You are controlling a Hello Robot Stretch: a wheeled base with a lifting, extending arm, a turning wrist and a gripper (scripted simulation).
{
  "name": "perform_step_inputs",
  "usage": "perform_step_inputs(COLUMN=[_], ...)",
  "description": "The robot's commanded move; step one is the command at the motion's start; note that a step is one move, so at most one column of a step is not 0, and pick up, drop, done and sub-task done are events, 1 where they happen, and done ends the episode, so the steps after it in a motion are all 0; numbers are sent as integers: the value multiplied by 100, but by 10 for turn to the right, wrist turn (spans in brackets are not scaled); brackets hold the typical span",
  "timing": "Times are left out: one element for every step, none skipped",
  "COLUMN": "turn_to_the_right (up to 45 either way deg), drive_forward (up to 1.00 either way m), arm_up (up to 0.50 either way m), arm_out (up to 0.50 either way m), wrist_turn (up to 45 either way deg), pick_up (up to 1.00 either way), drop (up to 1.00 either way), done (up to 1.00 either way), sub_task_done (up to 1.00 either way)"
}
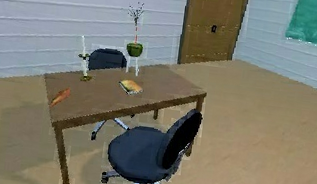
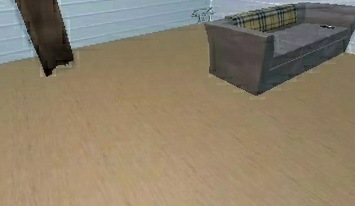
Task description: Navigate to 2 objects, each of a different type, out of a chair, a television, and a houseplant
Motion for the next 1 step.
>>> perform_step_inputs(turn_to_the_right=[0], drive_forward=[0], arm_up=[0], arm_out=[0], wrist_turn=[0], pick_up=[0], drop=[0], done=[100], sub_task_done=[0])
